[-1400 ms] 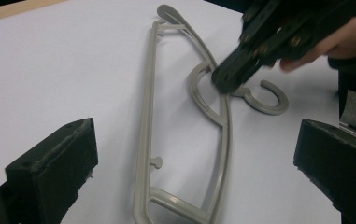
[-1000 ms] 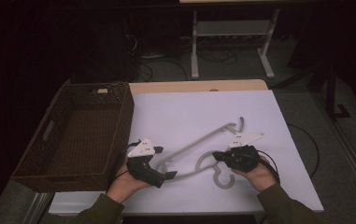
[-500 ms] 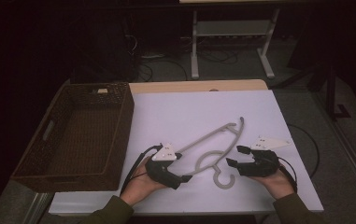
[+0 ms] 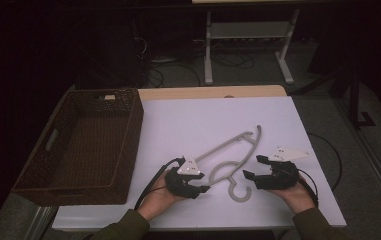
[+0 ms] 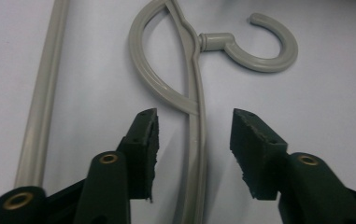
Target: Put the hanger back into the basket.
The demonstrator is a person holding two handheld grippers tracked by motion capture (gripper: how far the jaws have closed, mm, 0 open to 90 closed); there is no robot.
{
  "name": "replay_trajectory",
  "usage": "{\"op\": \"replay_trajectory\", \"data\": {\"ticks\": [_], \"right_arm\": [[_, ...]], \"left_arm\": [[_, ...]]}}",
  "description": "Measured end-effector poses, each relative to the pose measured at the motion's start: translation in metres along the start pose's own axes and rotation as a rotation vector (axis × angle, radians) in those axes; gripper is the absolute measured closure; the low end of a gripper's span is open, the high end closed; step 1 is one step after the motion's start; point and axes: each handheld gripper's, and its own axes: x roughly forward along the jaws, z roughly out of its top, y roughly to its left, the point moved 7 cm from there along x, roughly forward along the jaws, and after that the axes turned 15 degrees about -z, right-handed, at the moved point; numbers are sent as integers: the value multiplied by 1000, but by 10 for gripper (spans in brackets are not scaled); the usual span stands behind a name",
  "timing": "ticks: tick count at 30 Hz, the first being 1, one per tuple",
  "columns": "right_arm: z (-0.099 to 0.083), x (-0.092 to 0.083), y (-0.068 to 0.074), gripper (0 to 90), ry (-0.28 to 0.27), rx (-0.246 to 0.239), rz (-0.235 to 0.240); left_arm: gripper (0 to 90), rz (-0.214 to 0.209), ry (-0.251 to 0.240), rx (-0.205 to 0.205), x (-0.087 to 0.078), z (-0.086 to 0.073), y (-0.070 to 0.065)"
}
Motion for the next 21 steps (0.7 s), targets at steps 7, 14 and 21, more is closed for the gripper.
{"op": "replay_trajectory", "data": {"ticks": [7, 14, 21], "right_arm": [[1, 0, -2, 258, -5, 7, -2], [1, -1, -3, 261, -8, 9, -6], [2, -1, -3, 261, -9, 9, -8]], "left_arm": [[626, 8, 33, -20, 7, -1, 0], [706, 20, 50, -10, 9, -3, 0], [781, 23, 55, -8, 12, -2, -1]]}}
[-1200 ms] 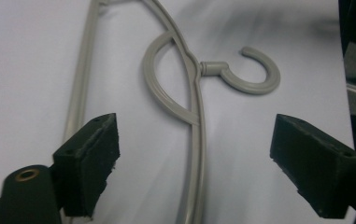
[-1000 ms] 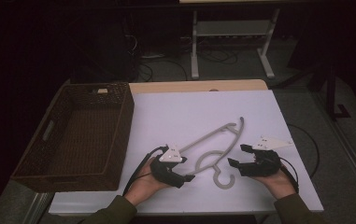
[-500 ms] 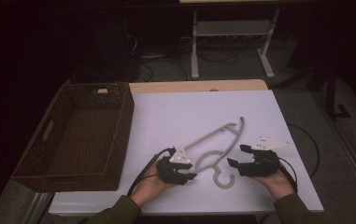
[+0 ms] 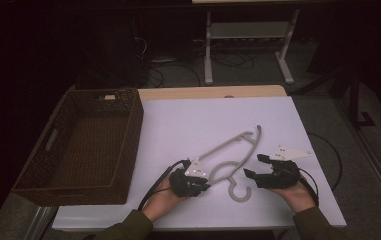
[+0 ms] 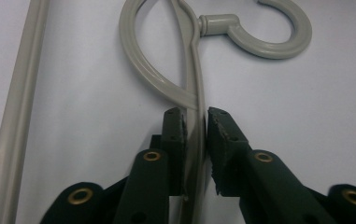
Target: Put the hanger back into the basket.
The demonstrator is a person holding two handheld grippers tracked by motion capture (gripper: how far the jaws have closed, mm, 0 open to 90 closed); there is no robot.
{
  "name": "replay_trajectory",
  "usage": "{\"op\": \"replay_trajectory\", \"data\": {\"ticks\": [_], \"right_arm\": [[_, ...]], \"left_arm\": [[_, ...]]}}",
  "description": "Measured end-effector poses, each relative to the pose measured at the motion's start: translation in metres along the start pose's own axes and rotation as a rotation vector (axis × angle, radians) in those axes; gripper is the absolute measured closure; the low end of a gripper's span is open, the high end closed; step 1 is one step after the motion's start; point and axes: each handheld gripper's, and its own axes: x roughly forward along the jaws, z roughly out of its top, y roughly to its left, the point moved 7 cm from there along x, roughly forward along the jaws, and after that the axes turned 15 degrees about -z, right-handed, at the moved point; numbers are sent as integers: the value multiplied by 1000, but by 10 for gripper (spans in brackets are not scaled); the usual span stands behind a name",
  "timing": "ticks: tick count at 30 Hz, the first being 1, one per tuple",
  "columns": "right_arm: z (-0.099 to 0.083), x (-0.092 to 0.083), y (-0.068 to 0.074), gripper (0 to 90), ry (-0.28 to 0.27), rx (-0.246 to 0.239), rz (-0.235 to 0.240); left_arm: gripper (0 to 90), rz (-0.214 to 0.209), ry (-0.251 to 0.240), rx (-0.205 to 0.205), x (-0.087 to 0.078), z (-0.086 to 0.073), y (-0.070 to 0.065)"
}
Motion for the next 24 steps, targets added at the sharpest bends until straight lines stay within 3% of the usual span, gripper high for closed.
{"op": "replay_trajectory", "data": {"ticks": [7, 17, 21, 24], "right_arm": [[0, 0, -1, 261, -3, 3, -7], [6, -5, -7, 264, -43, 16, -32], [8, -8, -11, 264, -65, 30, -51], [11, -11, -14, 264, -86, 43, -66]], "left_arm": [[820, 6, -11, 10, 1, -1, -1], [826, -14, -21, -38, -2, 0, -1], [826, -31, -17, -31, -7, 0, 0], [826, -37, -47, -38, -12, 4, -1]]}}
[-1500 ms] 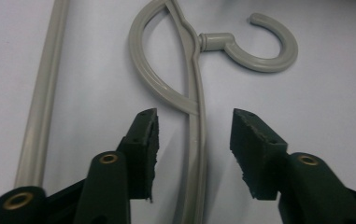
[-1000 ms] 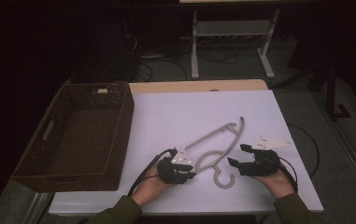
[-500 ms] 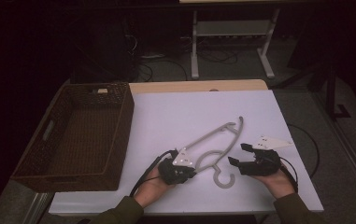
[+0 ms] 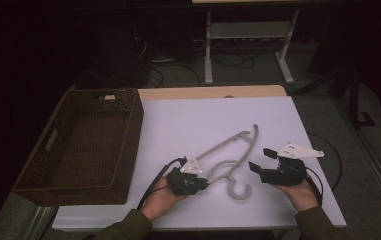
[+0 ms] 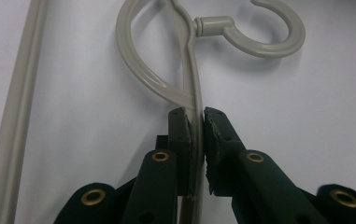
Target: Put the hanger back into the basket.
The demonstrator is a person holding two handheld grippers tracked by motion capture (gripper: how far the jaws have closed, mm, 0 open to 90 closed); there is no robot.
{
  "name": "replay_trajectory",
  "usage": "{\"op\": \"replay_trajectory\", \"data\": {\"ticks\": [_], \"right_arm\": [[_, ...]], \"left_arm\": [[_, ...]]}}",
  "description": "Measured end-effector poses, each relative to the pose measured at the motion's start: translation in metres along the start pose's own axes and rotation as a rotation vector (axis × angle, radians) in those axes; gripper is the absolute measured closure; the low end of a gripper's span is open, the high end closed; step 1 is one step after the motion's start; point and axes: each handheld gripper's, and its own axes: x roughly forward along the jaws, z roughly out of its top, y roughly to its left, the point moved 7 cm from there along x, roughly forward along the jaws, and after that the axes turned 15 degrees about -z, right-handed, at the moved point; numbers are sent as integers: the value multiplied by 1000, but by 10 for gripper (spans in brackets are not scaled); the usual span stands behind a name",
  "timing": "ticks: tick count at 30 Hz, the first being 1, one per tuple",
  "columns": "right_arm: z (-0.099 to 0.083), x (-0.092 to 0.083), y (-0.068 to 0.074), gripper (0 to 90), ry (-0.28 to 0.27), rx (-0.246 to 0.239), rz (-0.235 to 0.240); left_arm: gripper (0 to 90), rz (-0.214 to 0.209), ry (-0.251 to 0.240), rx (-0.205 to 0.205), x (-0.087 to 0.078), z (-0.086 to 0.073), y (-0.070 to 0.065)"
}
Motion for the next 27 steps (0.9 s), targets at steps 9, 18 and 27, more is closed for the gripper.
{"op": "replay_trajectory", "data": {"ticks": [9, 18, 27], "right_arm": [[5, -5, -10, 263, -37, 21, -37], [7, -7, -17, 261, -50, 33, -65], [6, -6, -16, 262, -45, 36, -64]], "left_arm": [[825, -4, -57, 5, -21, 7, 2], [830, 15, -124, -2, -42, 13, 7], [833, 13, -177, -5, -53, 19, 9]]}}
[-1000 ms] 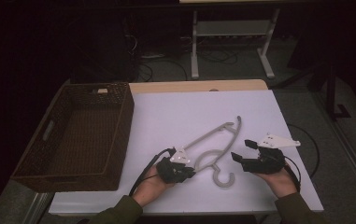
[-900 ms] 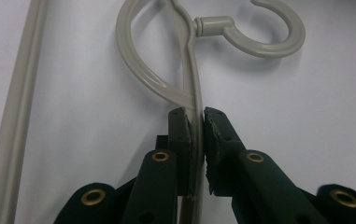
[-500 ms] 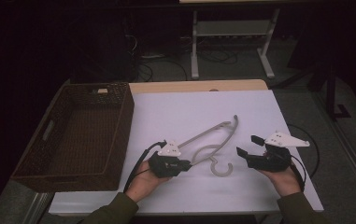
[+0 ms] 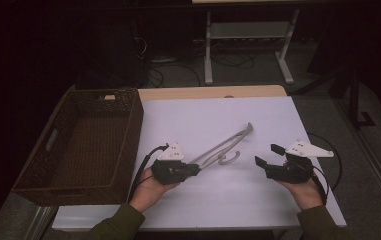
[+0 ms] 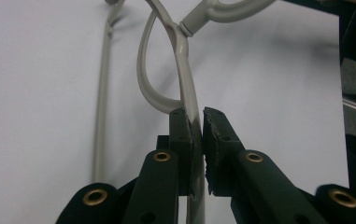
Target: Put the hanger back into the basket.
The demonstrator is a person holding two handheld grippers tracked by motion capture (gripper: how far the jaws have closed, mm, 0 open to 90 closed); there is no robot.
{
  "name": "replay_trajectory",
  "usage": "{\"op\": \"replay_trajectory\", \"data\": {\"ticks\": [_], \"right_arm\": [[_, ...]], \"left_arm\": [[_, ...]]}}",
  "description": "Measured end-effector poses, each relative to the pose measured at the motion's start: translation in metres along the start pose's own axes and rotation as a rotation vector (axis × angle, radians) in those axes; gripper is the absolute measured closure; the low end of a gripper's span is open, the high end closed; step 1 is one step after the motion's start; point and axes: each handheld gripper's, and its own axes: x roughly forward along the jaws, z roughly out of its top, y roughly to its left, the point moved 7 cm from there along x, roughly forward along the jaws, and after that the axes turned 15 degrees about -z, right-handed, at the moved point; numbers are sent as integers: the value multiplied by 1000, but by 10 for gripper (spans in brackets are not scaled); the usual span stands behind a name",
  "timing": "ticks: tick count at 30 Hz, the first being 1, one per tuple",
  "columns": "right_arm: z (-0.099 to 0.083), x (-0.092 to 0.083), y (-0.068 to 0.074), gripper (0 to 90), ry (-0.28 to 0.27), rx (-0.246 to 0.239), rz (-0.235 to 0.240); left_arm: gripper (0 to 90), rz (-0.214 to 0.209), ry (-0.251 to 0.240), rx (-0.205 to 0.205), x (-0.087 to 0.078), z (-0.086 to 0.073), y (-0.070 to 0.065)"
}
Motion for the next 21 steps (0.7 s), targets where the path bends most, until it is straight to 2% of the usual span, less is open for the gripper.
{"op": "replay_trajectory", "data": {"ticks": [7, 21], "right_arm": [[-1, 1, 0, 262, 2, -8, -1], [0, 0, 1, 262, 3, -3, -8]], "left_arm": [[834, -13, -73, -17, -12, 10, -1], [834, 0, -128, 13, -34, 27, -4]]}}
